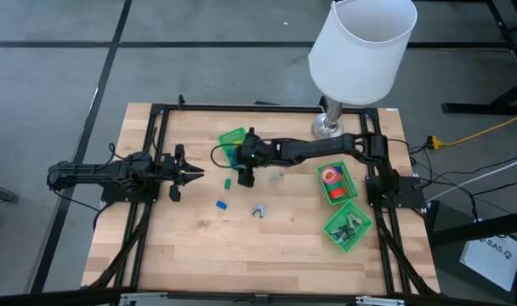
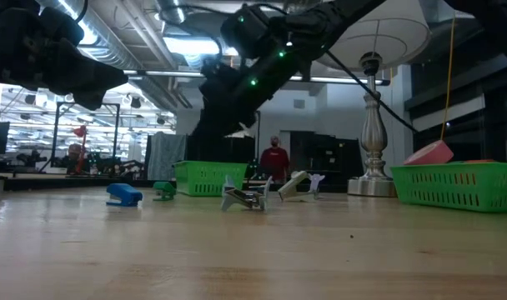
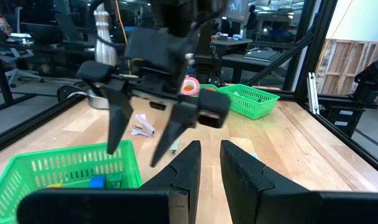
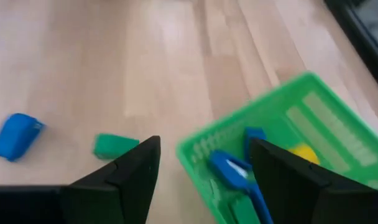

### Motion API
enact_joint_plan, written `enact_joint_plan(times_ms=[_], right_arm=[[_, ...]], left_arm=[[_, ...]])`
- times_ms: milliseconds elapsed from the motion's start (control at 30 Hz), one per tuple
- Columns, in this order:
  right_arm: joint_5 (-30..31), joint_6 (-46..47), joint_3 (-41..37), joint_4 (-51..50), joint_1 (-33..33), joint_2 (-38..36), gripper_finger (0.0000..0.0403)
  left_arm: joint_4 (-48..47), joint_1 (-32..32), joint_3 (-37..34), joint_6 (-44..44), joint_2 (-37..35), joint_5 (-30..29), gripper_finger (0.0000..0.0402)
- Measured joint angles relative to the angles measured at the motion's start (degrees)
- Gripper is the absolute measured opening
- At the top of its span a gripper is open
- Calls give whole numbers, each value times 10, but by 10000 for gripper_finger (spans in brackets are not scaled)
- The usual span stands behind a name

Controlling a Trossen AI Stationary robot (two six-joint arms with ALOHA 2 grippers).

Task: Pick and place Stapler, Stapler remover, tape
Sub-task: Put the green stapler into the top left green bin

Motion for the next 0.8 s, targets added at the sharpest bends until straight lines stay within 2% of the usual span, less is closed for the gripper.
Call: enact_joint_plan(times_ms=[233,433,600,800], right_arm=[[-2,-104,0,25,34,0,252],[-76,-149,6,28,50,0,252],[-86,-203,69,-79,64,0,252],[-83,-338,139,-214,65,22,249]], left_arm=[[0,0,0,0,0,0,58],[0,0,0,0,0,0,58],[0,0,0,0,0,0,58],[0,0,0,0,0,0,58]])
